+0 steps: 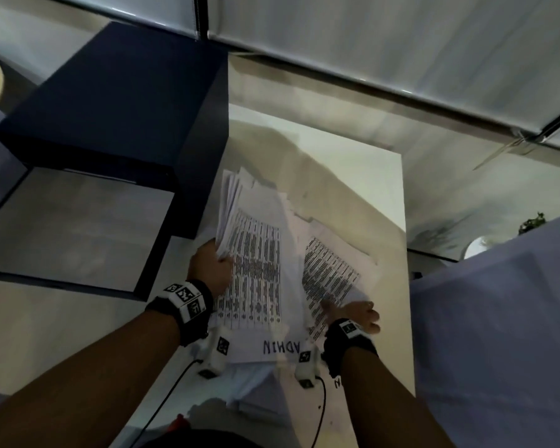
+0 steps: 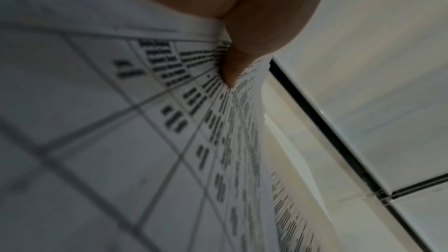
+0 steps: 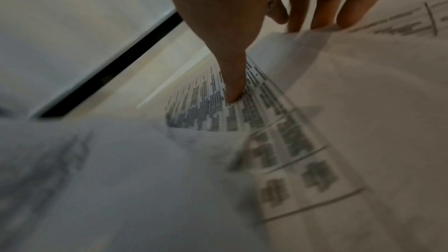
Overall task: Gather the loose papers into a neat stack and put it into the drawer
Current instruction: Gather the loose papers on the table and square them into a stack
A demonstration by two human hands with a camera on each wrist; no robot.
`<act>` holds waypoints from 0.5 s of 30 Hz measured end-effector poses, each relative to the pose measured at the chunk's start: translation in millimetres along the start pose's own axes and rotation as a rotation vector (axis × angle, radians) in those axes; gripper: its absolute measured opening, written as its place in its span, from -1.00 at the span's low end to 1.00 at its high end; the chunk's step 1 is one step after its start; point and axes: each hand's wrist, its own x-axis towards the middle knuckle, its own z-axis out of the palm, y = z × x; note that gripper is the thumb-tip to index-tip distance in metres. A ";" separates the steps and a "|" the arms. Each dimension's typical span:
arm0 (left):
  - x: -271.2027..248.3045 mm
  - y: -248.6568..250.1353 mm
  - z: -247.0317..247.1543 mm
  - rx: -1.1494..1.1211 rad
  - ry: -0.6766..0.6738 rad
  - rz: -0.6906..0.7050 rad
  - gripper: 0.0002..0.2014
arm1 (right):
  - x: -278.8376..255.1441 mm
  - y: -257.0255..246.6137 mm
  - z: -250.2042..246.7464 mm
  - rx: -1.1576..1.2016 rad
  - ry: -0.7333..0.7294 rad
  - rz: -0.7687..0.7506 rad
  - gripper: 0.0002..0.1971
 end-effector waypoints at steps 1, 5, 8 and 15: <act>1.4 2.7 -3.9 -0.003 0.007 0.009 -0.61 | 3.2 1.8 3.7 -0.012 0.015 -0.031 0.24; 0.2 13.5 -17.6 0.000 0.068 0.012 -0.63 | 10.7 -1.1 2.9 0.023 0.035 -0.188 0.22; -0.9 17.2 -26.8 -0.001 0.102 0.008 -0.68 | 11.9 -6.3 -0.1 0.060 0.091 -0.308 0.22; -5.9 18.4 -37.3 0.001 0.156 0.005 -0.55 | 12.8 -25.1 -11.9 0.329 0.261 -0.442 -0.68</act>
